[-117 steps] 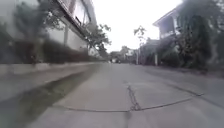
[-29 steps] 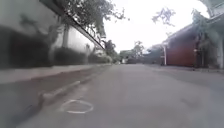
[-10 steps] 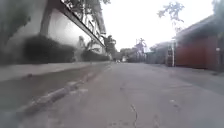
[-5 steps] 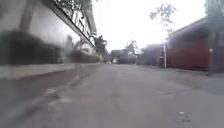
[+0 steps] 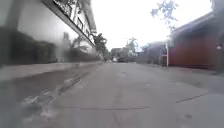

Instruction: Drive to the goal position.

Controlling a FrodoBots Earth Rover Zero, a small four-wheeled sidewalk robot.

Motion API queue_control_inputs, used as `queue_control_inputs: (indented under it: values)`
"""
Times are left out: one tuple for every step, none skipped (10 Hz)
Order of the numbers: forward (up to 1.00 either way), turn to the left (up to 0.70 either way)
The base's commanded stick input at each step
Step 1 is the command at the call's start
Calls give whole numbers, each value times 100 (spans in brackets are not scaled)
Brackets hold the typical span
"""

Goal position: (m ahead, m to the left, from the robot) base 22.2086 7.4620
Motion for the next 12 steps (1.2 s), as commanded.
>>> queue_control_inputs:
  values:
    - [100, -1]
    - [100, -24]
    - [100, -34]
    - [100, -16]
    - [100, 0]
    - [100, 0]
    - [100, 0]
    - [100, 0]
    - [100, 0]
    - [100, 0]
    - [100, 0]
    - [100, 0]
